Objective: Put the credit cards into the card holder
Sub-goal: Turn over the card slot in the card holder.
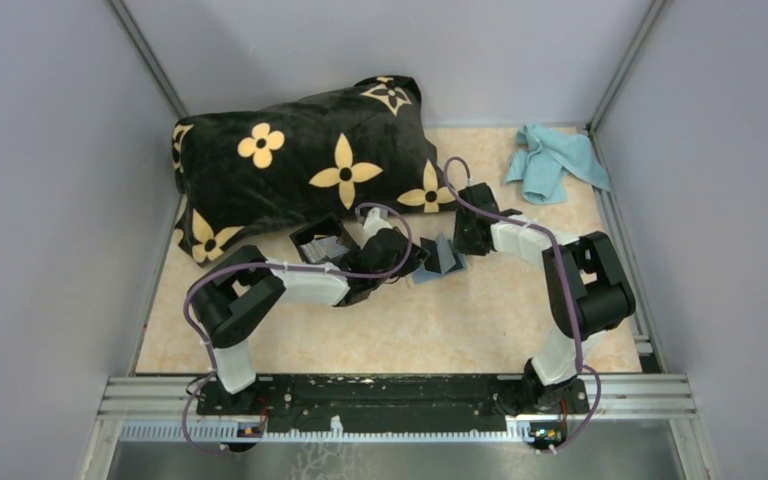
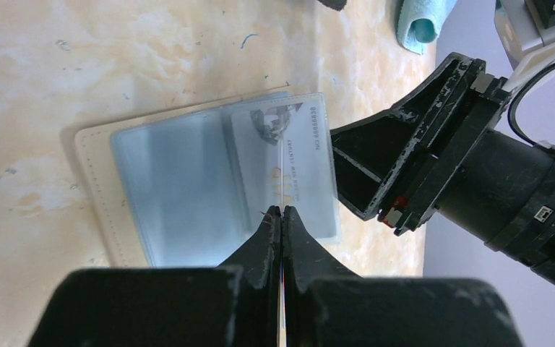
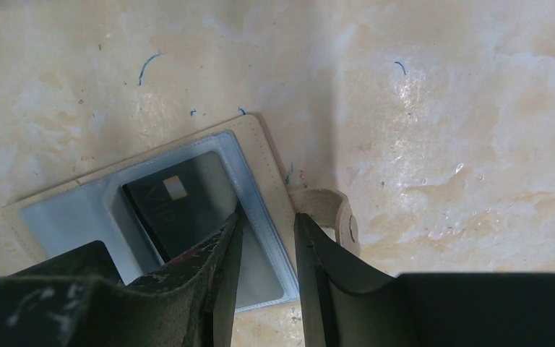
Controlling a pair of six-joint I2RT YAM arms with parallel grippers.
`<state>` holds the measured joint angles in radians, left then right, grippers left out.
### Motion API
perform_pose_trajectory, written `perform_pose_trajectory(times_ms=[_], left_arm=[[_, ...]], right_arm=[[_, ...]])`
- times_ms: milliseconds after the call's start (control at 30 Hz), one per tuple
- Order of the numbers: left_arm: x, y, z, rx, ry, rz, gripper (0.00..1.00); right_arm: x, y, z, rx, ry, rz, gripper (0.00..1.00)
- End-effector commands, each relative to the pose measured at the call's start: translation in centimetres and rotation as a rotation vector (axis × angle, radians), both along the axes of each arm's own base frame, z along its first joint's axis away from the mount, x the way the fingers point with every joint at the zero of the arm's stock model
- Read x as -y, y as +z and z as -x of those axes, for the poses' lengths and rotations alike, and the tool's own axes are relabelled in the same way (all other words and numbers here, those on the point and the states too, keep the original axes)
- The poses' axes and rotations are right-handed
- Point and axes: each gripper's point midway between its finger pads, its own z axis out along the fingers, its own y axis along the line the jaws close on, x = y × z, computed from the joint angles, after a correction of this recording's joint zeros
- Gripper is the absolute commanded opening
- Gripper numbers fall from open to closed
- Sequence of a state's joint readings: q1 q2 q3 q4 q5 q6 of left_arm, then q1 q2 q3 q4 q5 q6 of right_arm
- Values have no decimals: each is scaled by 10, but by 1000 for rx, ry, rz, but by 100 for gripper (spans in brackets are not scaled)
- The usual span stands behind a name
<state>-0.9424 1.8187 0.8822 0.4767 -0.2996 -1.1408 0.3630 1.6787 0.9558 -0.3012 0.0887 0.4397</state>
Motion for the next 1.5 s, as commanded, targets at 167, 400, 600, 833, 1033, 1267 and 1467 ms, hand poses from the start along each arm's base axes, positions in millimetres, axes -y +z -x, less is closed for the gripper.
perform_pose_trajectory(times_ms=[167,400,600,833,1033,1267,1467], left_arm=[[16,-3,0,10,-36,-22,0],[18,-7,-2,12,-41,-37,0],[23,-7,-4,14,-51,-40,0],[21,0,-6,28,-41,-44,0],[2,-3,-1,39,-15,-55,0],[1,-7,2,40,-14,-4,0],[5,-8,2,34,-20,18,0]], right_arm=[[15,-3,0,12,-65,9,33],[33,24,-10,99,-136,35,33],[45,46,-15,165,-179,59,34],[32,51,-18,161,-121,16,33],[16,40,-17,135,-64,-37,33],[9,30,-18,113,-43,-47,33],[9,22,-18,93,-39,-42,32]])
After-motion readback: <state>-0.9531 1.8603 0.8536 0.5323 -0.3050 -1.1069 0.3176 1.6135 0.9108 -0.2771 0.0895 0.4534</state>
